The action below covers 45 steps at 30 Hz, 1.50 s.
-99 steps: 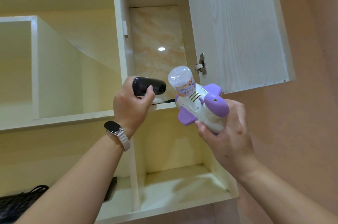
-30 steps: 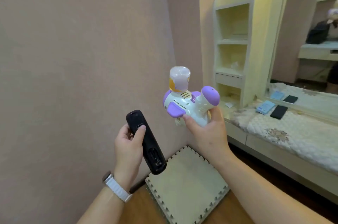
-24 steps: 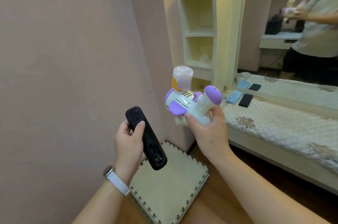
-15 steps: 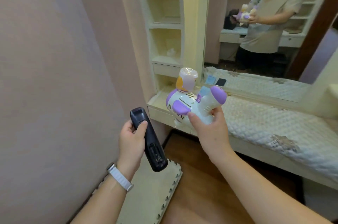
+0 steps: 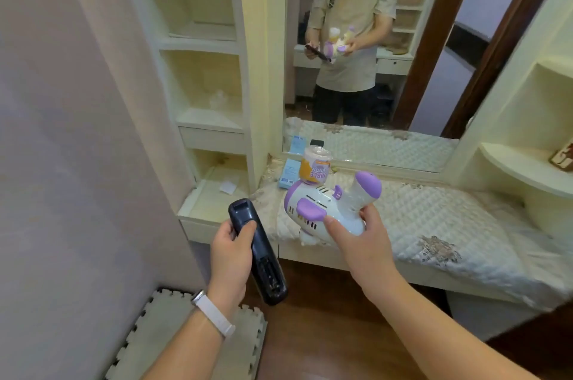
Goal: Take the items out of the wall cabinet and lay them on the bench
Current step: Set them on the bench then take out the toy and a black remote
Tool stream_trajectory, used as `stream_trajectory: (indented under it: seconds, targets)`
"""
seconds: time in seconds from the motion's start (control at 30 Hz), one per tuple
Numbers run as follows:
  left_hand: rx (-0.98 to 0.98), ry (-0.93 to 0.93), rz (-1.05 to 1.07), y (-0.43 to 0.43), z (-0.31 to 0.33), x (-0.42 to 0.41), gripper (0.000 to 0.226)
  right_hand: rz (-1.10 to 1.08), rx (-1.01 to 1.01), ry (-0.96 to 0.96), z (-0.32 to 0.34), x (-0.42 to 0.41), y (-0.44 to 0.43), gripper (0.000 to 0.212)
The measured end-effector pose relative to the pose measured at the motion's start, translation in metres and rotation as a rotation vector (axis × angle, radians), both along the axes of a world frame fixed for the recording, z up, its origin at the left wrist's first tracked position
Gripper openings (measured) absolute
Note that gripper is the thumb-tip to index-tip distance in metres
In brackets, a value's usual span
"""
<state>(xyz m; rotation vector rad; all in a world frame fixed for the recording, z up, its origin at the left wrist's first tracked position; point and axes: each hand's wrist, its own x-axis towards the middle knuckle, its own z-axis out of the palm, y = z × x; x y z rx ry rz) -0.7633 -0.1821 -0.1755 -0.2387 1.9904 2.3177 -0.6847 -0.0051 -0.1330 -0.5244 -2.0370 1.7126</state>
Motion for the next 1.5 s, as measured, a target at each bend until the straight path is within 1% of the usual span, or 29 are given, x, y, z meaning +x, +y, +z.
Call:
stream_trajectory:
  seconds: [0.07,0.27,0.53,0.63,0.73,0.83,0.93,1.13,1.23,1.37,1.43,1.5]
  targets:
    - [-0.020,0.016,-0.035,0.018,-0.003,-0.017,0.008,-0.041,-0.011,-0.009,-0.004,-0.012,0.018,0.031]
    - [-0.070,0.014,-0.092,0.081,-0.012,-0.066,0.009,-0.125,-0.094,-0.011,-0.025,-0.053,0.083,0.039]
    - [-0.176,-0.014,-0.070,0.187,-0.024,-0.134,0.007,-0.078,-0.252,-0.040,-0.060,-0.129,0.199,0.039]
    - [-0.195,-0.037,-0.087,0.229,-0.025,-0.159,0.008,-0.039,-0.277,-0.077,-0.069,-0.150,0.243,0.036]
    - [-0.213,-0.060,-0.072,0.270,-0.028,-0.181,0.012,-0.016,-0.275,-0.134,-0.083,-0.172,0.287,0.041]
    - [-0.229,-0.096,-0.073,0.298,-0.036,-0.197,0.011,-0.002,-0.298,-0.181,-0.099,-0.190,0.319,0.043]
    - [-0.278,-0.150,-0.072,0.312,-0.047,-0.213,0.009,0.003,-0.317,-0.248,-0.116,-0.203,0.338,0.042]
    - [-0.351,-0.222,-0.089,0.330,-0.073,-0.252,0.005,0.042,-0.397,-0.377,-0.144,-0.228,0.356,0.027]
    - [-0.396,-0.260,-0.146,0.335,-0.094,-0.276,0.005,0.059,-0.434,-0.439,-0.153,-0.245,0.360,0.027]
    - [-0.435,-0.326,-0.217,0.341,-0.120,-0.307,0.011,0.066,-0.455,-0.526,-0.165,-0.264,0.365,0.025]
    - [-0.452,-0.344,-0.258,0.344,-0.134,-0.322,0.015,0.074,-0.451,-0.577,-0.170,-0.273,0.368,0.024]
    - [-0.485,-0.362,-0.304,0.348,-0.150,-0.336,0.014,0.083,-0.441,-0.634,-0.177,-0.284,0.372,0.025]
